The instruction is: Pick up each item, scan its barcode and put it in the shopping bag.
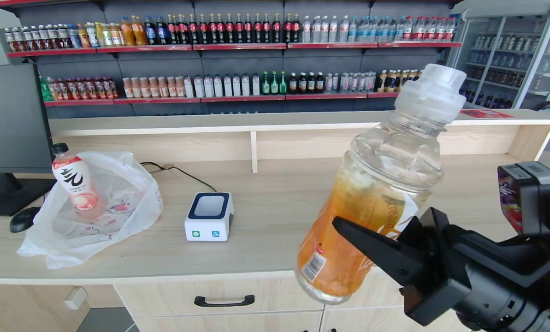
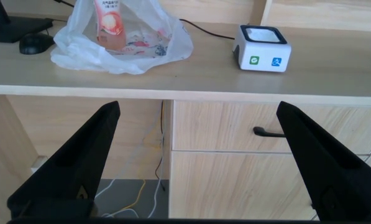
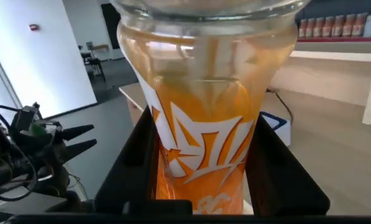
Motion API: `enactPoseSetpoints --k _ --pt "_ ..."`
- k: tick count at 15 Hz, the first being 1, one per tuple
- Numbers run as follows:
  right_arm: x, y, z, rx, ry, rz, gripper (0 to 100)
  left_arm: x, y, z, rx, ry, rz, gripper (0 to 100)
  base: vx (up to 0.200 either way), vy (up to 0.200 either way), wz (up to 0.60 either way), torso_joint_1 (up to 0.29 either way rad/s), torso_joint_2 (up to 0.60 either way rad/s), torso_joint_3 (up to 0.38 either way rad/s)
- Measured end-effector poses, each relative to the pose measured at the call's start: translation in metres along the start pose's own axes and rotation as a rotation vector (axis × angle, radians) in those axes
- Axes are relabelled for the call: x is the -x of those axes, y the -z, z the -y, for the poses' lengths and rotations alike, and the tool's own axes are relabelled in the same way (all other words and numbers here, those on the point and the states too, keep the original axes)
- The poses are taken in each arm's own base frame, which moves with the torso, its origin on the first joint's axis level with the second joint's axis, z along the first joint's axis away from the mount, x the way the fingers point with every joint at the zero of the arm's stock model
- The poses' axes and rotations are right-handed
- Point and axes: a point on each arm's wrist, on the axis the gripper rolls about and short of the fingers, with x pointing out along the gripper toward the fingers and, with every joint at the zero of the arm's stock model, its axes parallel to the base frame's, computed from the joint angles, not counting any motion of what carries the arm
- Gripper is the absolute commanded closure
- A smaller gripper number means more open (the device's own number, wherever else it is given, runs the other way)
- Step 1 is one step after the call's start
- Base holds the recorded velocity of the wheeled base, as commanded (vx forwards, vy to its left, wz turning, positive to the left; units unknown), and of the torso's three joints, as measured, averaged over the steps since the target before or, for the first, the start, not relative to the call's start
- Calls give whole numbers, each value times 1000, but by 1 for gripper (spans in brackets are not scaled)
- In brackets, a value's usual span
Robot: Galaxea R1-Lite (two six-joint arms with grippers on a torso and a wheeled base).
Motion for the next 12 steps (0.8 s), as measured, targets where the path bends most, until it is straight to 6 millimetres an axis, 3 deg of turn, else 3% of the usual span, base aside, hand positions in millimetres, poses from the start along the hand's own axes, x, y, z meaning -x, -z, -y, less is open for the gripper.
enactPoseSetpoints --k 5,12 --pt "-2 14 27 206 326 -46 100 0 0 0 0 0 0 0 0 0 0 0 0 0" --pt "9 19 50 301 450 -104 100 0 0 0 0 0 0 0 0 0 0 0 0 0"
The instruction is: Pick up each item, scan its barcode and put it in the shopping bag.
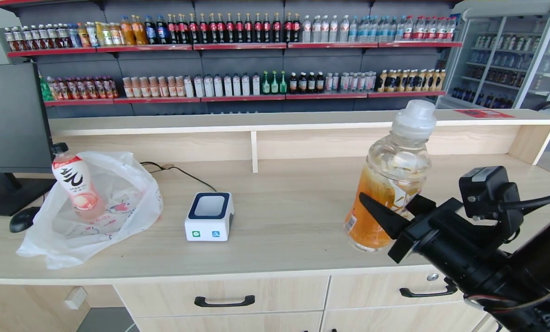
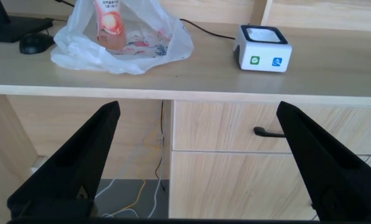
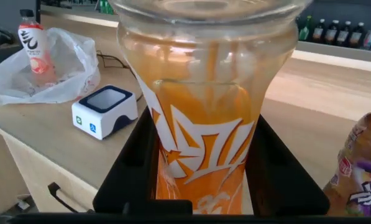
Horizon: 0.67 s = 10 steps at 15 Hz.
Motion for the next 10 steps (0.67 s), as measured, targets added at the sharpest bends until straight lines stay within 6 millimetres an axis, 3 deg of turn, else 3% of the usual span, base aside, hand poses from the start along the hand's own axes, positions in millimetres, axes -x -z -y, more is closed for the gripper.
enactPoseSetpoints --k 10 --pt "-26 0 37 18 152 37 100 0 0 0 0 1 0 0 0 0 0 0 0 0"
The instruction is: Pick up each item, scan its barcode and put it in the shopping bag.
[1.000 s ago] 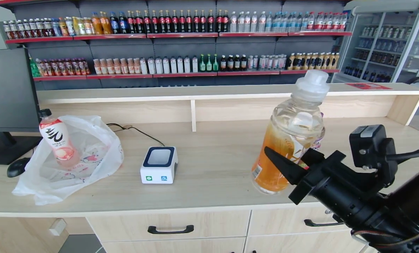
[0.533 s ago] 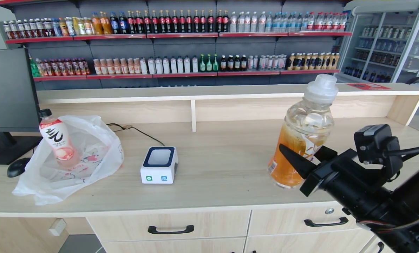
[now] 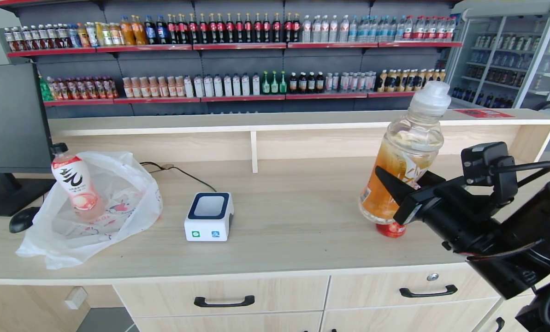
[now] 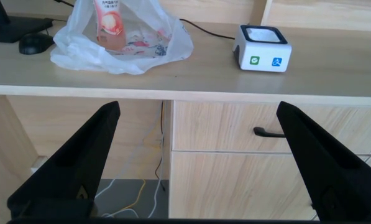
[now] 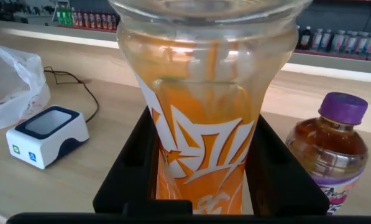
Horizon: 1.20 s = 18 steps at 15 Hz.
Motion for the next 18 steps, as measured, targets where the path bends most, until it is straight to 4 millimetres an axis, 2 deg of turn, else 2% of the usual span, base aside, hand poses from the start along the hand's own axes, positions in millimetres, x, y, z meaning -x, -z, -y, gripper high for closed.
enactPoseSetpoints --k 4,18 --pt "-15 1 1 -1 11 19 100 0 0 0 -1 0 0 0 0 0 0 0 0 0" --pt "-14 -6 0 -8 6 46 100 0 -1 0 29 -4 6 0 0 200 0 4 8 2"
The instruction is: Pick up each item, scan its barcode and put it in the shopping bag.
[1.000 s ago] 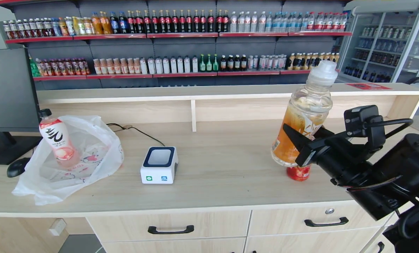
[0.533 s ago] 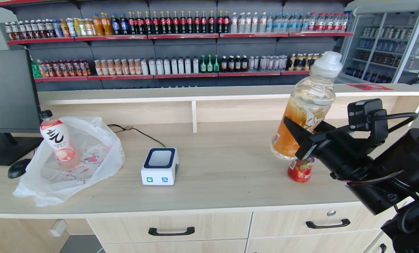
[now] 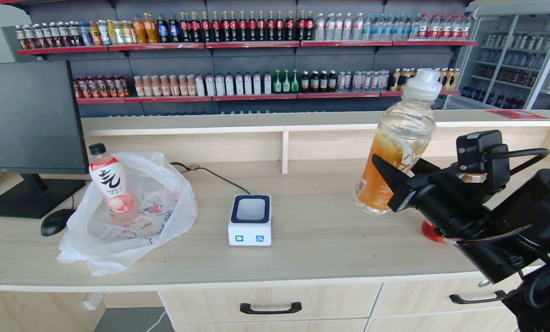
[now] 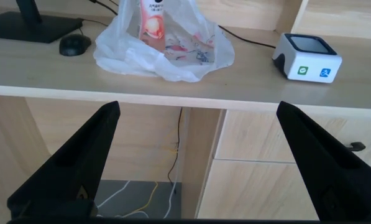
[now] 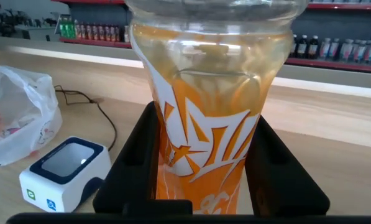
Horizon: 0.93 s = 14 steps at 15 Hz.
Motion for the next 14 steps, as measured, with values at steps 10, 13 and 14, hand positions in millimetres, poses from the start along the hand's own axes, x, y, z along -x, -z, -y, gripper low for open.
enactPoseSetpoints --k 10,13,14 --pt "1 -4 -4 -2 -15 15 100 0 0 0 0 0 -1 0 0 200 0 3 4 2" --pt "1 -4 -25 -3 -97 19 100 0 0 0 -3 1 -1 0 0 0 0 0 0 0" --pt "0 -4 -26 8 -111 24 100 0 0 0 -3 1 -2 0 0 0 0 0 0 0"
